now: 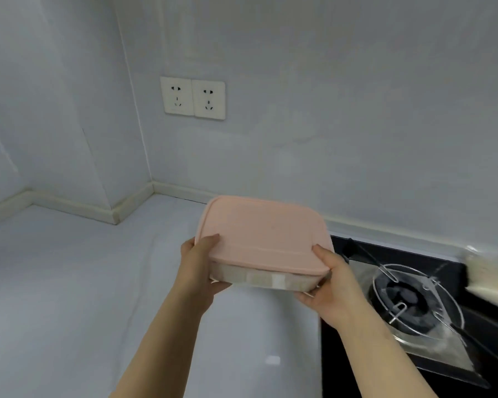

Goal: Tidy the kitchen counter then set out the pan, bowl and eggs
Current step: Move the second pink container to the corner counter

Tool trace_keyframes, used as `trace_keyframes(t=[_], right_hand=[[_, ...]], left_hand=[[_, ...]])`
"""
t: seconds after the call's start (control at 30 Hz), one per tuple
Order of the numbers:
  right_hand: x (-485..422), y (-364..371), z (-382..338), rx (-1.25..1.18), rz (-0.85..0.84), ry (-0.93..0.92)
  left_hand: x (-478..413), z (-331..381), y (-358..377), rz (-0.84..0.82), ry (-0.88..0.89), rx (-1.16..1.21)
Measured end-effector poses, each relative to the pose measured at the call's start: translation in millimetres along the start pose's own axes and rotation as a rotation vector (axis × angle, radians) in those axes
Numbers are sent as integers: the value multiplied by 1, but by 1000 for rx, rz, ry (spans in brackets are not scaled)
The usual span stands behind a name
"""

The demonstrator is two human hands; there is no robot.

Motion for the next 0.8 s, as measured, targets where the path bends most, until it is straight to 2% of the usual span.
trace_keyframes(t=[0.3, 0.8], right_hand=[[62, -159, -70, -209, 191, -197], [183, -493, -153, -394, 523, -365]], left_hand=[[92, -65, 130, -328, -126, -104], [350, -271, 314, -595, -333, -224]])
Point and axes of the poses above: each hand's wrist, its own x-axis away from the middle knuckle, its own y-axis out of the palm, z = x × y, the point moved 1 cm from there along -x, towards the middle knuckle, and after that the axes turned 10 degrees about z, right-handed, at the moved point
